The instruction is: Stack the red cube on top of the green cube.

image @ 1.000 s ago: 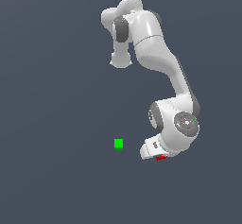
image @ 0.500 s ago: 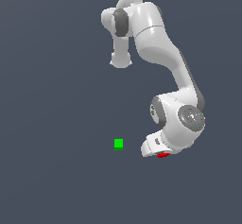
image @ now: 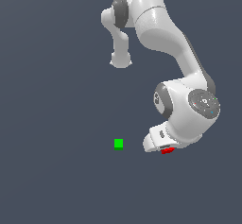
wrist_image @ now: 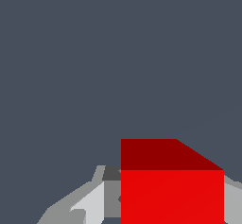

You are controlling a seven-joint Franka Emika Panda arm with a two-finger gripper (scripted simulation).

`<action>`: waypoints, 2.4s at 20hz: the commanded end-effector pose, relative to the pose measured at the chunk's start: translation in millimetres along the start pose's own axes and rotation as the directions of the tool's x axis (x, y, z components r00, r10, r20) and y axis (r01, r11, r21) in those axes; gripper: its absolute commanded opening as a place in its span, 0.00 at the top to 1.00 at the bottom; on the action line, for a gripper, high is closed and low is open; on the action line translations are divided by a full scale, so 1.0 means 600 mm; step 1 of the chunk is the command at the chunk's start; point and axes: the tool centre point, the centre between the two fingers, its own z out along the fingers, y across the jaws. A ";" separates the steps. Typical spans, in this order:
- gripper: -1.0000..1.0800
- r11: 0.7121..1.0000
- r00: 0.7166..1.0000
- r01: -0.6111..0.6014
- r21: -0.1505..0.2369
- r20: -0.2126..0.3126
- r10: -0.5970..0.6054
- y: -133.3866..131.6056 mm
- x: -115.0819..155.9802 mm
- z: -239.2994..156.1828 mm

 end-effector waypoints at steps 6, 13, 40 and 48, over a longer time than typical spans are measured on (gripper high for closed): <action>1.00 1.000 1.000 0.000 0.000 0.000 0.000 0.000 0.002 -0.014; 1.00 1.000 1.000 0.000 0.000 0.000 0.000 0.013 -0.004 -0.010; 1.00 1.000 1.000 0.000 0.000 0.001 0.000 0.296 -0.127 0.082; 0.04 1.000 1.000 0.000 0.000 0.001 0.000 0.303 -0.128 0.085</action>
